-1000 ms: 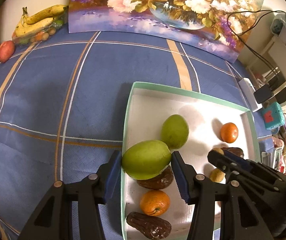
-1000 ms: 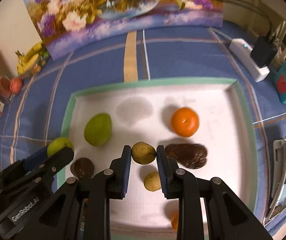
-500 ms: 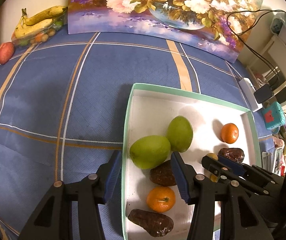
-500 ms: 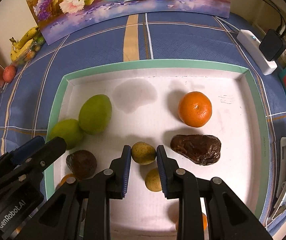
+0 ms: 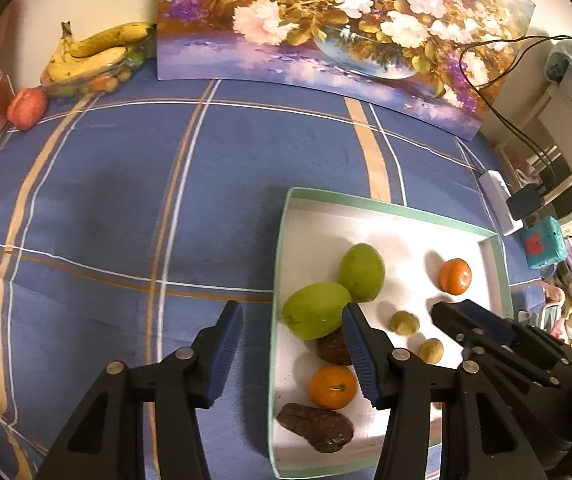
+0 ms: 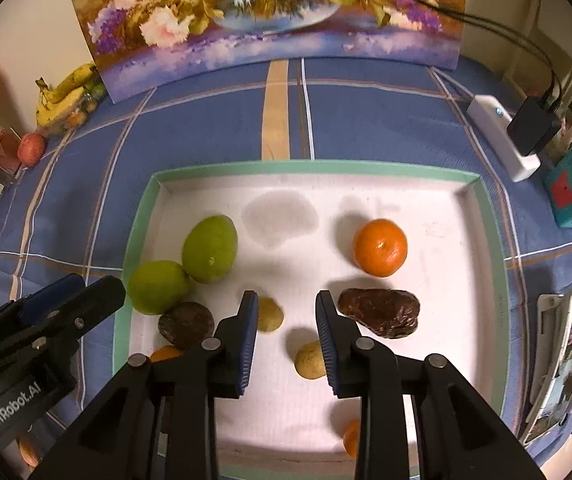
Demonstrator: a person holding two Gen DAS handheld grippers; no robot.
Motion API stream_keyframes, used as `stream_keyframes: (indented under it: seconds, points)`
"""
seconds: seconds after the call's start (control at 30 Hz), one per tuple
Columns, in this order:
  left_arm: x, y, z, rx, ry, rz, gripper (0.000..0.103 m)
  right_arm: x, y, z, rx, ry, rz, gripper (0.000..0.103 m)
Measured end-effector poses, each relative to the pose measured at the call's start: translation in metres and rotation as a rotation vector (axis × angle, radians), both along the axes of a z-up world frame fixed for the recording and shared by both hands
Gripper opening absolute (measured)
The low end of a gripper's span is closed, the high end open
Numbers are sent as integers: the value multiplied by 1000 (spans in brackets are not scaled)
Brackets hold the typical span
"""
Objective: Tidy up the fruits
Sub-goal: 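Lower the mango and open the left tool while the right tool releases the yellow fruit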
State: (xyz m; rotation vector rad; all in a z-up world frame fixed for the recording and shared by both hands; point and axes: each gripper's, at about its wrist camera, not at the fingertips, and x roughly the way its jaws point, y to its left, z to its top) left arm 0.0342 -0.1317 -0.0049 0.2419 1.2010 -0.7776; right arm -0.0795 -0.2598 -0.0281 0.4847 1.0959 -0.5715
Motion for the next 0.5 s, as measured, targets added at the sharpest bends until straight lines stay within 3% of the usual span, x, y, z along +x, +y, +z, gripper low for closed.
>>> stream_keyframes:
  seconds: [0.13,0.17,0.2,0.27,0.33,0.37,0.4,0.5]
  points:
    - [4,4,-4,24,-4,15,56,-2,1,5,-10,-9,-3,30]
    - [5,5,-5,36,-8,19,60,-2,1,6,-12,-10,-5,30]
    - [6,5,-7,48,-14,25,71,-2,1,6,-13,-10,-6,30]
    - [8,7,-10,72,-30,37,79,-1,2,5,-18,-6,-4,31]
    - [11,10,-14,95,-31,52,82,1,3,5,-28,0,-3,46]
    - [14,13,-17,108,-31,63,89,1,3,5,-37,3,-1,57]
    - [16,15,-19,114,-37,73,98,2,4,5,-48,8,4,61]
    - [21,21,-21,135,-58,103,102,4,4,4,-63,16,13,66]
